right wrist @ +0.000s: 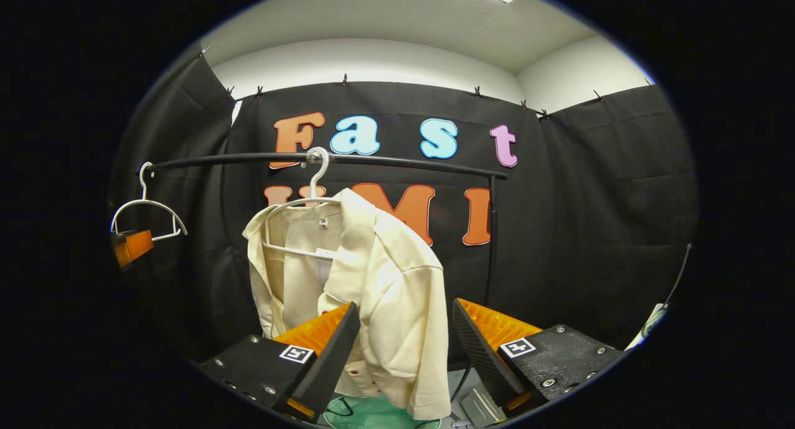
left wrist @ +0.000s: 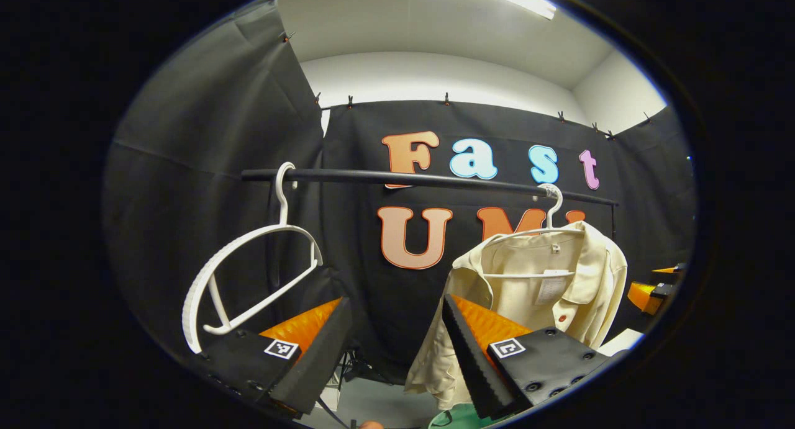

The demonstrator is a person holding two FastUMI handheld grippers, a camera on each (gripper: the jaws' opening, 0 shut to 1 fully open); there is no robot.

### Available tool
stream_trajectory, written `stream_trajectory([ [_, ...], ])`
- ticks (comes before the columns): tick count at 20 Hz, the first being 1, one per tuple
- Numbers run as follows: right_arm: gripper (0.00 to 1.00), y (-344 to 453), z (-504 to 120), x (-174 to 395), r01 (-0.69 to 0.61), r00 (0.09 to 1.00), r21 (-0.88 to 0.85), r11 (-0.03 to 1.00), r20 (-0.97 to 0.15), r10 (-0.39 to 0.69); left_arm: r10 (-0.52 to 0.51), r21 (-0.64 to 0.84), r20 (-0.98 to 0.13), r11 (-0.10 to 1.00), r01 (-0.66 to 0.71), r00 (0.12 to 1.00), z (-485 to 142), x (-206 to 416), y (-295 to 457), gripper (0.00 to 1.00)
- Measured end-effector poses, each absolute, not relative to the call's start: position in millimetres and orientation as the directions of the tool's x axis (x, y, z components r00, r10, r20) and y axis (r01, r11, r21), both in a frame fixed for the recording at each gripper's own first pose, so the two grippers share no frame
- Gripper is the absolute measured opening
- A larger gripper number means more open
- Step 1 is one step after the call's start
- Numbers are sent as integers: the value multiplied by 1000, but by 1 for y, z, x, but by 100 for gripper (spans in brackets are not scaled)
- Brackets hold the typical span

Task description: Grasp the clothes on the hanger with both hands and then place them into the laundry hamper below.

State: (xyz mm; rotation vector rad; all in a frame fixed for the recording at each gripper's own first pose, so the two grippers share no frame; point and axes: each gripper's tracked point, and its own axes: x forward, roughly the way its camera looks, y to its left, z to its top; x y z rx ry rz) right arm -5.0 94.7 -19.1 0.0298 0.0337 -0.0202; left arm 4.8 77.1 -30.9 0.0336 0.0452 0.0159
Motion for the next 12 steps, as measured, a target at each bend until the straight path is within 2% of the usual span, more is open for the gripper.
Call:
stream_trajectory([
  [12, 93, 116, -30, -15, 43, 997, 2, 999, -67, -42, -40, 0, -58, 999, 41, 997, -38, 8, 72, 96],
])
